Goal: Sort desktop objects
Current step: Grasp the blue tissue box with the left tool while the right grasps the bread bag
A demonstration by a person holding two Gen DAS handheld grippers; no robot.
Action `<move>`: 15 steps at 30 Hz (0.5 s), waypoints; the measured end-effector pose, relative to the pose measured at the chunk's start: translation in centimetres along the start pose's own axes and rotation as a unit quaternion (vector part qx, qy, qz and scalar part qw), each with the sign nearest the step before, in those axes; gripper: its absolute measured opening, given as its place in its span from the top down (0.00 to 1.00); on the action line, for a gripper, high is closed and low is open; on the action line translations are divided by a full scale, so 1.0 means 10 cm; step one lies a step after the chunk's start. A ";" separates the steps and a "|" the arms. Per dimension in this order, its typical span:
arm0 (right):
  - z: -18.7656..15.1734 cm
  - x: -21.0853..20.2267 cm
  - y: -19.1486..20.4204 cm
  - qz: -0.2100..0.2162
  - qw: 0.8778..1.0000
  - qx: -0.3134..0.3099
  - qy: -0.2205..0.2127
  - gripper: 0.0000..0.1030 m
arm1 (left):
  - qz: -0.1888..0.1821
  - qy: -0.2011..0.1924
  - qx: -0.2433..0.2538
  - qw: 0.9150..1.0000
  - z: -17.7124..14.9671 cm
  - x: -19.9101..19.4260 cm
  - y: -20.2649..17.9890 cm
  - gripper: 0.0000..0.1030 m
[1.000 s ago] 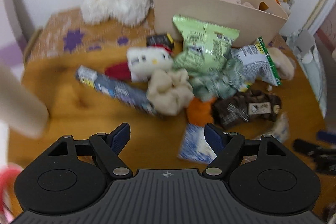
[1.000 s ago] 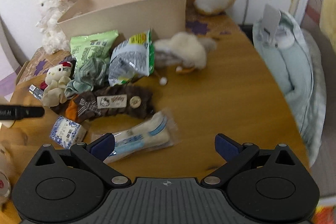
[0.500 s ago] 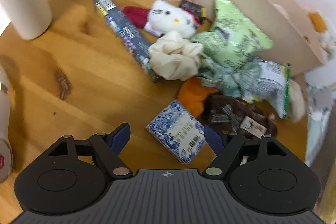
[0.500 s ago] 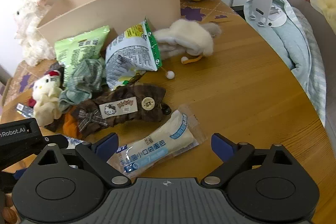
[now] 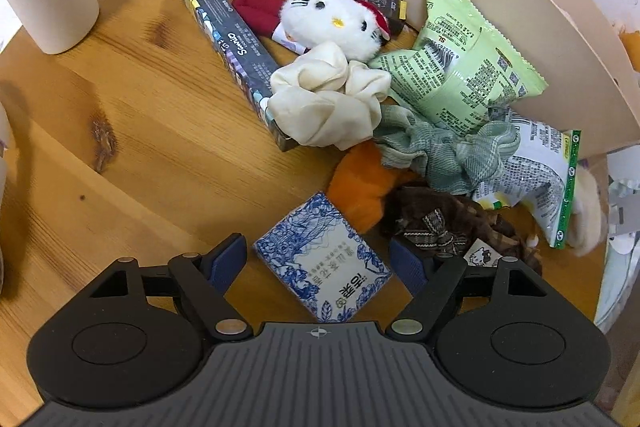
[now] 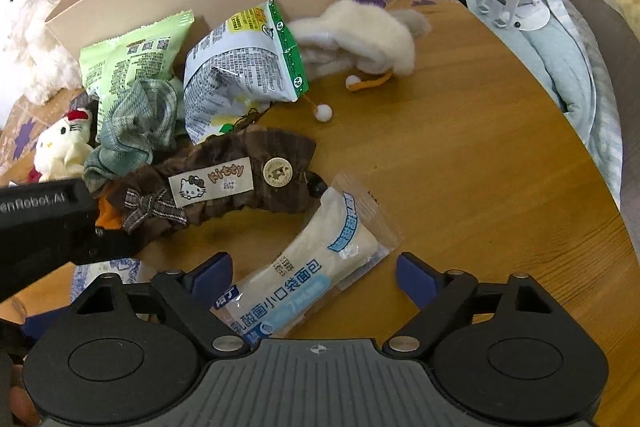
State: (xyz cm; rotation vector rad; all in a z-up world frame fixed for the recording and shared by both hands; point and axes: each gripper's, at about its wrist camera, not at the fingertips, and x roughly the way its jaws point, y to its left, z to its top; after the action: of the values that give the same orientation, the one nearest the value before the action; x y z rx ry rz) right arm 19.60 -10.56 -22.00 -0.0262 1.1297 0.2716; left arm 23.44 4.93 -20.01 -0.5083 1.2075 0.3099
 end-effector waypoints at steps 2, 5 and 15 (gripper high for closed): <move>-0.02 0.00 -0.01 0.002 1.000 -0.006 -0.003 0.13 | 0.006 -0.003 0.000 1.000 0.00 0.00 -0.03 0.23; -0.05 -0.03 -0.04 0.004 1.000 -0.015 -0.008 0.20 | 0.016 -0.008 0.002 1.000 -0.03 -0.01 -0.07 0.25; -0.12 -0.13 -0.21 0.003 0.999 -0.030 -0.023 0.57 | 0.031 -0.023 0.034 0.999 -0.12 -0.06 -0.01 0.46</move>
State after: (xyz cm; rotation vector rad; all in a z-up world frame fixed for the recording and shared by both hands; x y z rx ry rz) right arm 18.47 -13.05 -21.57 -0.0704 1.0753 0.3100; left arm 22.28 4.22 -19.70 -0.4031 1.1863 0.3309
